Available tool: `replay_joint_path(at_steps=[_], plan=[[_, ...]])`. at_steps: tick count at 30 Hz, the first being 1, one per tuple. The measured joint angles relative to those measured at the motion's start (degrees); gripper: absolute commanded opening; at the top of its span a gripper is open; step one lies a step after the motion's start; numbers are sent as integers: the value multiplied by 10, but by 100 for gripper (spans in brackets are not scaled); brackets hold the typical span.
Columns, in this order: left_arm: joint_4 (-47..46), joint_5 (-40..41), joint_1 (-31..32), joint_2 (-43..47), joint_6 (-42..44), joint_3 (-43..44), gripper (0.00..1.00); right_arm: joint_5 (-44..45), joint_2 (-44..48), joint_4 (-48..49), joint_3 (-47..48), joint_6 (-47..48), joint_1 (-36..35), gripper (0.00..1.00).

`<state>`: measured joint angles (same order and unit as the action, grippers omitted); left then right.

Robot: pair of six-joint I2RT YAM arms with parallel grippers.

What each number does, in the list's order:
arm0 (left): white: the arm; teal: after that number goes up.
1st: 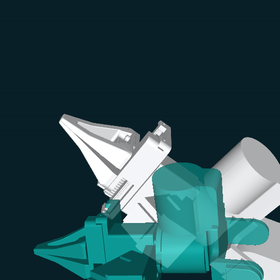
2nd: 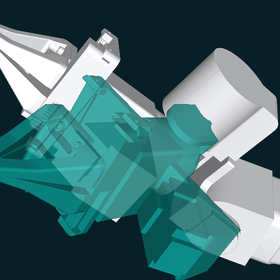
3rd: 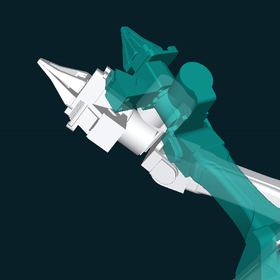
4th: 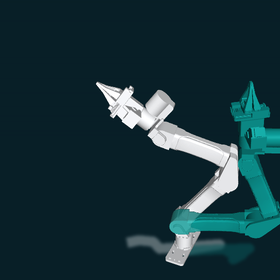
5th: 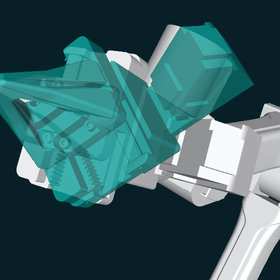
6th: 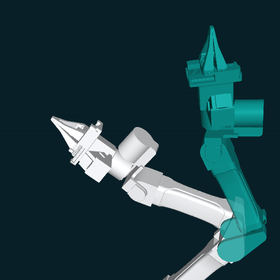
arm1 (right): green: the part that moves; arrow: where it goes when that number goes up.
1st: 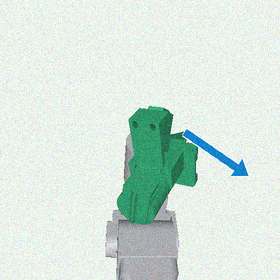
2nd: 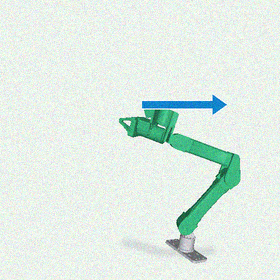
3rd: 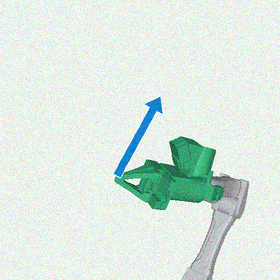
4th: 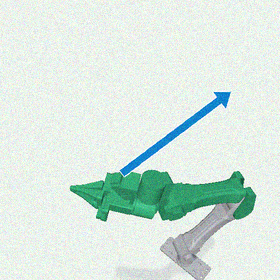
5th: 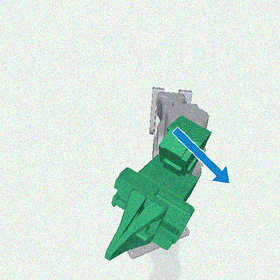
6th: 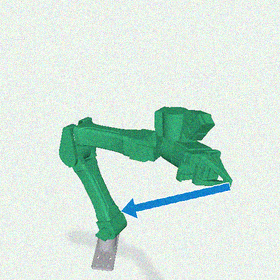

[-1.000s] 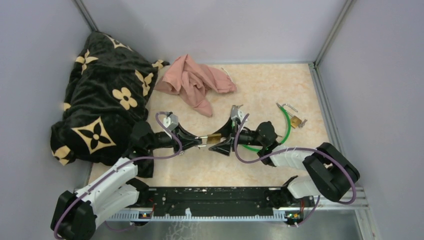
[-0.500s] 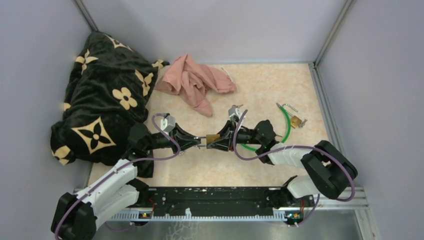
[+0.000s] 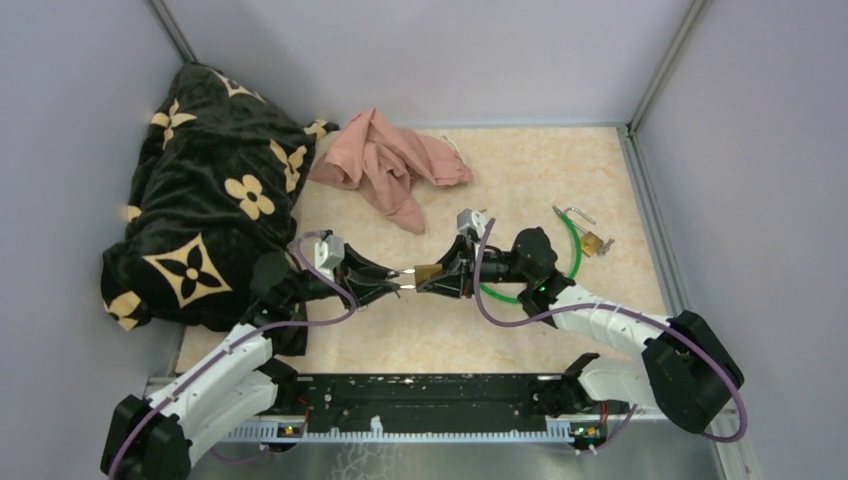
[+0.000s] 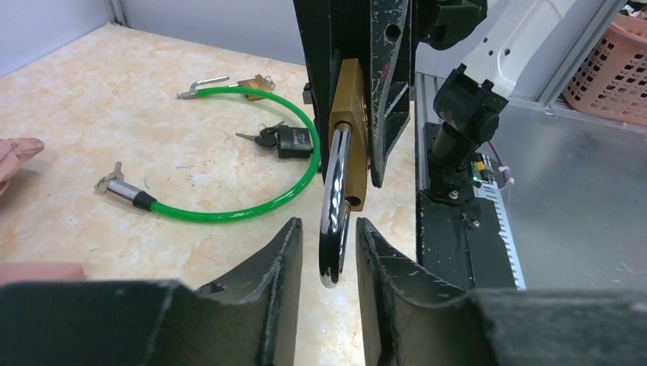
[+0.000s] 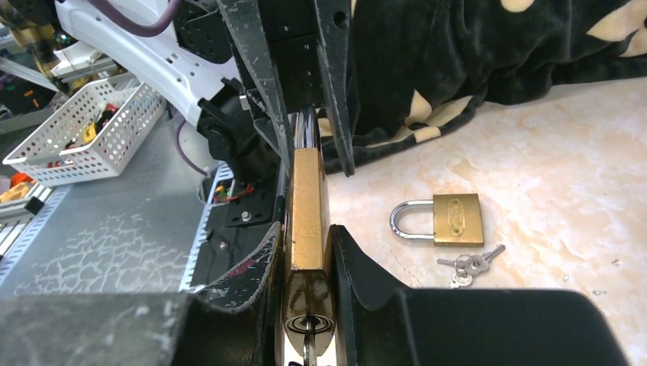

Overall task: Lock with the key
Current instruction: Pick up the lock from the center of the board, then lock the lock.

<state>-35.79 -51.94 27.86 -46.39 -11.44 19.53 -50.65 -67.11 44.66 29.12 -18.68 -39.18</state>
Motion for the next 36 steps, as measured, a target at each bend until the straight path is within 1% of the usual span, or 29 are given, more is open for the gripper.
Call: replay_joint_path(at_steps=[1, 3, 4, 8, 11, 14, 18, 26, 31, 36], plan=[[-6, 0, 0, 0, -5, -2, 21, 0, 0, -9, 3, 4, 0, 0], [-19, 0, 0, -2, -12, -5, 2, 0, 0, -21, 4, 9, 1, 0], [-27, 0, 0, -3, -16, -7, 0, -1, 0, -28, 5, 11, 1, 0], [-64, 1, 2, -10, -36, -17, 0, -3, -1, -27, 7, 11, 1, 0], [-90, 10, 7, -17, -46, -25, 0, -12, -12, -6, 7, 4, 5, 0], [-103, 17, 8, -23, -49, -28, 0, -27, -35, 25, 11, -10, 11, 0], [-113, 18, 8, -28, -50, -28, 0, -35, -45, 28, 18, -7, 15, 0], [-123, 10, 16, -48, -47, -25, 0, -38, -42, 1, 23, 51, 15, 0], [-127, -2, 22, -59, -35, -5, 0, -64, -42, -14, 42, 90, 19, 0], [-138, 5, 31, -61, -28, 2, 0, -79, -42, -2, 48, 89, 25, 0]])
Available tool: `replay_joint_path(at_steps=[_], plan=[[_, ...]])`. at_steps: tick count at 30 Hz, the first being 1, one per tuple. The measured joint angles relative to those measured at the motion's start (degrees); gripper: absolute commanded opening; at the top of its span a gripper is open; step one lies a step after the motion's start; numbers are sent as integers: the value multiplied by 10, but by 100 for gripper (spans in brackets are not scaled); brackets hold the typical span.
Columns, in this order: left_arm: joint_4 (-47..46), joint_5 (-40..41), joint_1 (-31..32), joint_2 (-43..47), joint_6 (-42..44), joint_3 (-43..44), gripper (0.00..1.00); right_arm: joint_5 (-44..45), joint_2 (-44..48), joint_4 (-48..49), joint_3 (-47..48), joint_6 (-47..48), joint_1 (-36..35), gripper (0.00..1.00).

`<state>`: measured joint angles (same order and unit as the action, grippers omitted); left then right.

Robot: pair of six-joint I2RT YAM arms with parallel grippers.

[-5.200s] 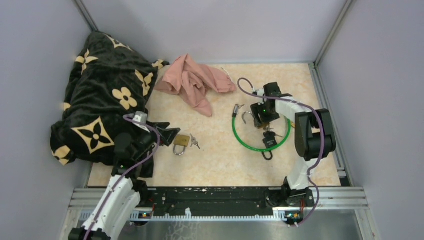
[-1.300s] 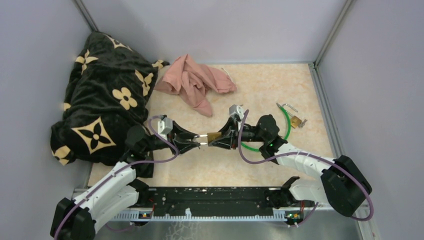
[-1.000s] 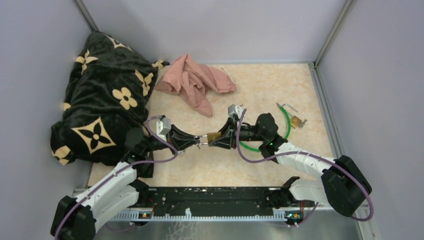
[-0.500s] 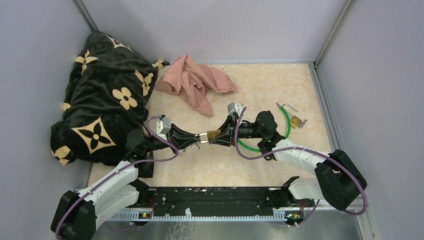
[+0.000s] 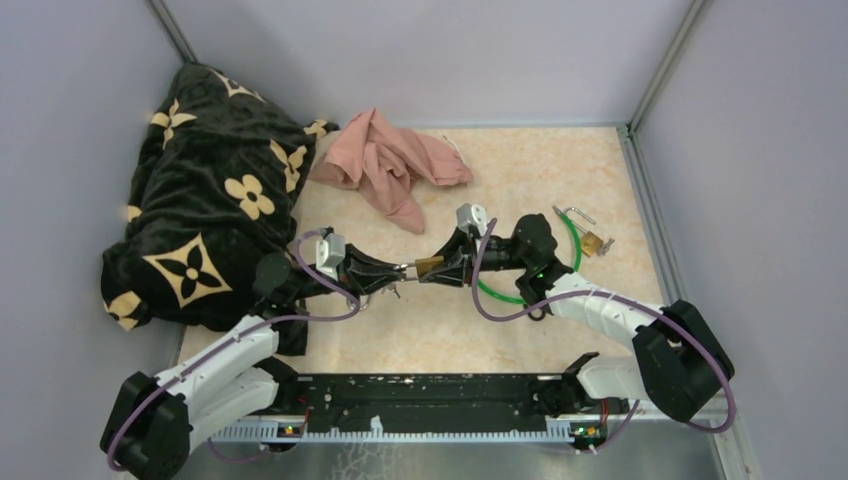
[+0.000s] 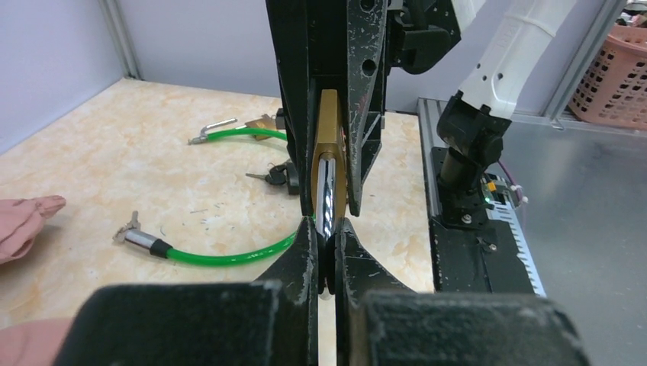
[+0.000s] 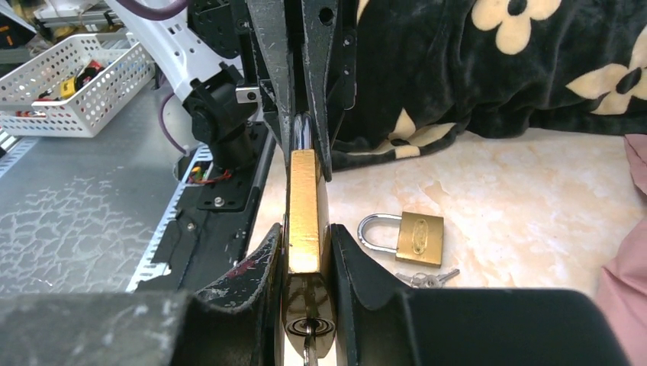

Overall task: Lock with the key
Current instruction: Lock the lock.

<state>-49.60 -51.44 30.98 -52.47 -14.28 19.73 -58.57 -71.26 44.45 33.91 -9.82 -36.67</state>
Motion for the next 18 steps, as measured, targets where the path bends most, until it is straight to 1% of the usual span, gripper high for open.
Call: replay_joint_path(at_steps=[2, 6, 11, 14, 18], plan=[[-2, 18, 6, -1, 6, 0, 0, 5, 0, 4, 0, -6, 0, 0], [-14, 83, 18, -11, 26, 0, 0, 39, 0, 0, 4, -21, 0, 0], [-33, 166, 35, -27, 41, 0, 0, 84, 0, -45, 26, -36, 0, 0], [-35, 204, 42, -38, 39, 0, 0, 108, 6, -88, 40, -38, -1, 0], [-36, 238, 47, -45, 29, 0, 0, 150, 20, -180, 75, -26, -12, 0]])
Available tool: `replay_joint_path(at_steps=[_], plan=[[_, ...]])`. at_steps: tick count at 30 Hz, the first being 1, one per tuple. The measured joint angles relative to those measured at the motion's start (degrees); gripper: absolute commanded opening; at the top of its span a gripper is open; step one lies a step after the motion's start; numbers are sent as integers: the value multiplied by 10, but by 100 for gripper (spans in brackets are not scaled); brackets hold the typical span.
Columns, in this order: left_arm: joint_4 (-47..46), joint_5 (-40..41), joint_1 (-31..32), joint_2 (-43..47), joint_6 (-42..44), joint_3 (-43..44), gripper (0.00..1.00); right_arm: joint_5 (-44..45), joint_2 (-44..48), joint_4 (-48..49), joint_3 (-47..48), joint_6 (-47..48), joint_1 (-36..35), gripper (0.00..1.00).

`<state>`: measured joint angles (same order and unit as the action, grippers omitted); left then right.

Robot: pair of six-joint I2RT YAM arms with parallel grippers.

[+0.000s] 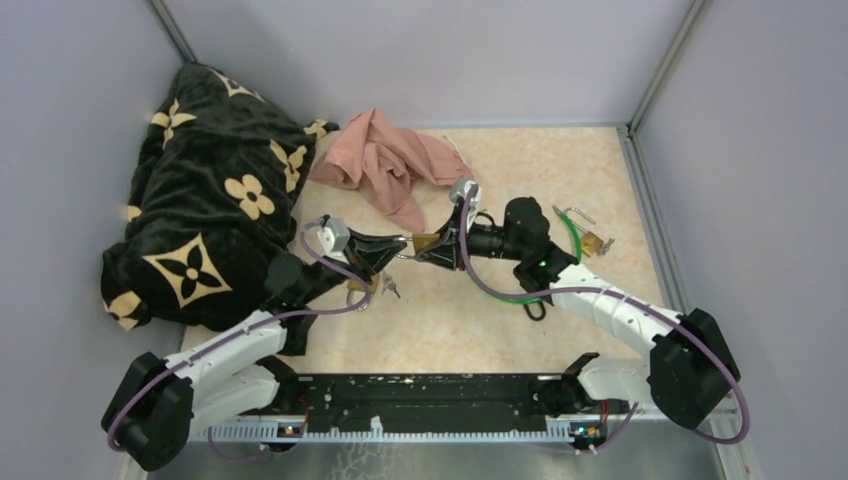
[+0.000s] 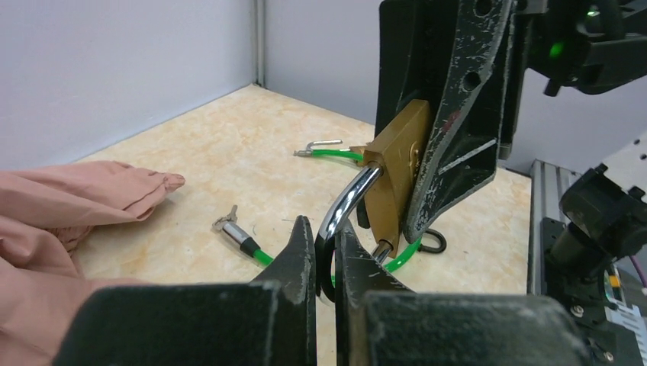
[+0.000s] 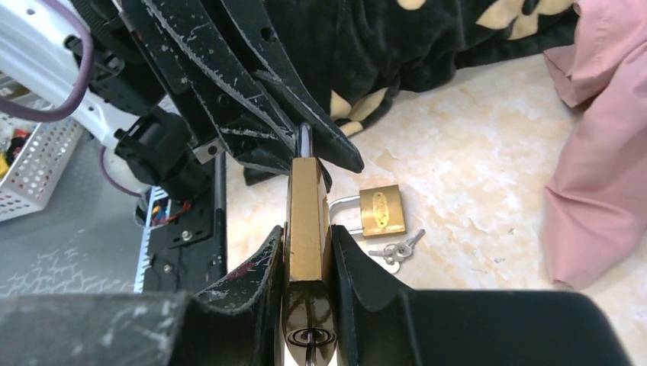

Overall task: Lock with the key
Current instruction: Lock the lock.

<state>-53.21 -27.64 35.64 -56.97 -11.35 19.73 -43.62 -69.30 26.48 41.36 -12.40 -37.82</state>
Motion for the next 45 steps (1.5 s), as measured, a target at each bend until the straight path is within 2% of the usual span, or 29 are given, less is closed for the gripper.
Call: replay_joint_path(at_steps=[4, 11, 34, 45], plan=[[-8, 30, 8, -9, -6, 0, 0, 38, 7, -74, 30, 26, -10, 0], [-9, 99, 40, -32, 10, 1, 0, 64, -3, -146, 57, 55, -11, 0], [-5, 191, 74, -68, 40, 21, 0, 74, -44, -126, 68, 57, -2, 0], [-4, 276, 108, -90, 64, 31, 0, 55, -74, -96, 70, 44, 12, 0]])
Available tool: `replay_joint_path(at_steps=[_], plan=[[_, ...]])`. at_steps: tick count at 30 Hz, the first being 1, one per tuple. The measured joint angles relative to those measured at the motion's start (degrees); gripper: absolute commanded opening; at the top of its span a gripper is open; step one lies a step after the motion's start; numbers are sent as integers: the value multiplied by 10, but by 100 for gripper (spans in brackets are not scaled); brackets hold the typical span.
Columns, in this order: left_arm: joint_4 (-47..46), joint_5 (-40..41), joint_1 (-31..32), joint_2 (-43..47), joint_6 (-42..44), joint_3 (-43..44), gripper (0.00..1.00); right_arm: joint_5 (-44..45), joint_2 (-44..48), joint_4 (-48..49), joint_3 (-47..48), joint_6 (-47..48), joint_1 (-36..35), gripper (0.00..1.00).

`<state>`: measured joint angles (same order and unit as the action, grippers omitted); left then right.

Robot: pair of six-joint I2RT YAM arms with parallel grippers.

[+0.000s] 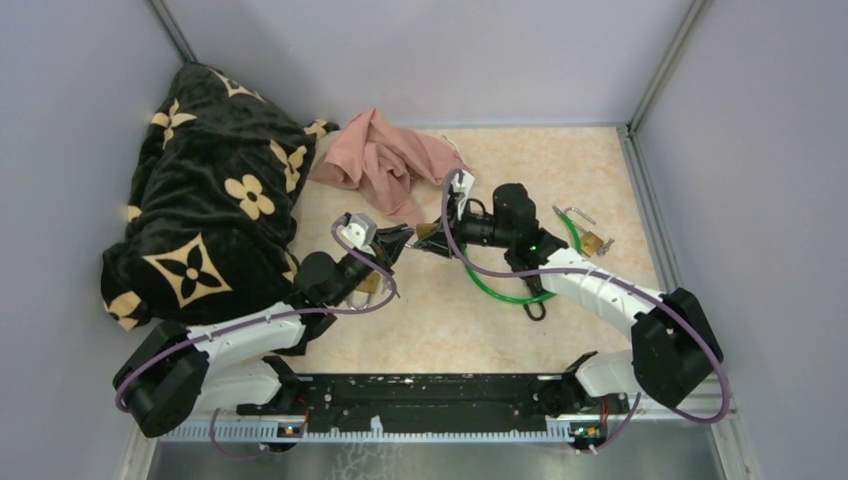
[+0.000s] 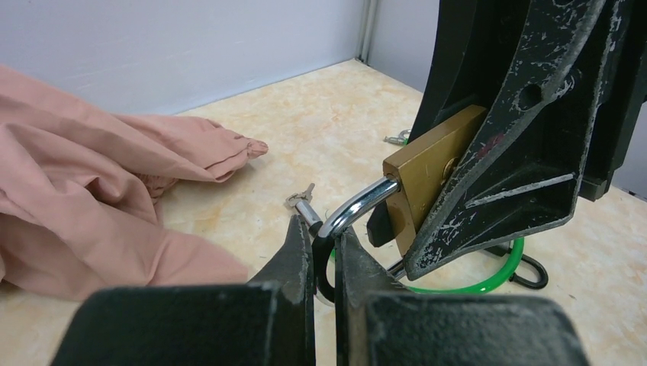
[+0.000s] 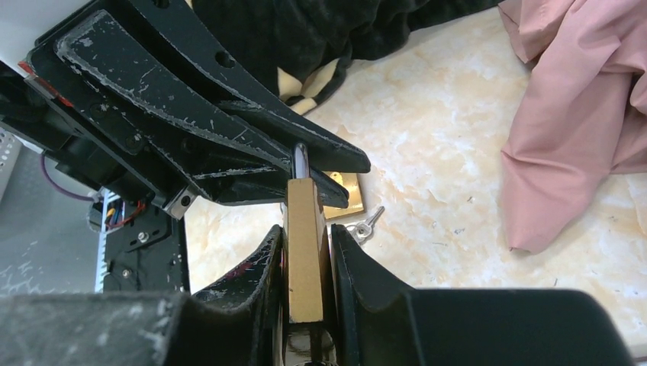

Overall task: Lock with the key
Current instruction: Lock the lock.

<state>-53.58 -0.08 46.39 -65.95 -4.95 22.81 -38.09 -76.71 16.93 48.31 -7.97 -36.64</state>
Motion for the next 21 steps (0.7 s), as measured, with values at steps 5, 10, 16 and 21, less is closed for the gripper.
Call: replay_joint_path(at_steps=[5, 10, 16, 21], plan=[[1, -7, 0, 5, 8, 1, 0, -8, 9, -5, 0, 3, 3, 0], [35, -94, -16, 49, 7, 12, 0, -62, 50, -20, -3, 17, 16, 14], [121, -291, -62, 116, 33, 27, 0, -80, 77, -39, -23, 79, 11, 90], [223, -384, -92, 144, 68, 10, 0, -62, 100, -82, -86, 117, 4, 98]])
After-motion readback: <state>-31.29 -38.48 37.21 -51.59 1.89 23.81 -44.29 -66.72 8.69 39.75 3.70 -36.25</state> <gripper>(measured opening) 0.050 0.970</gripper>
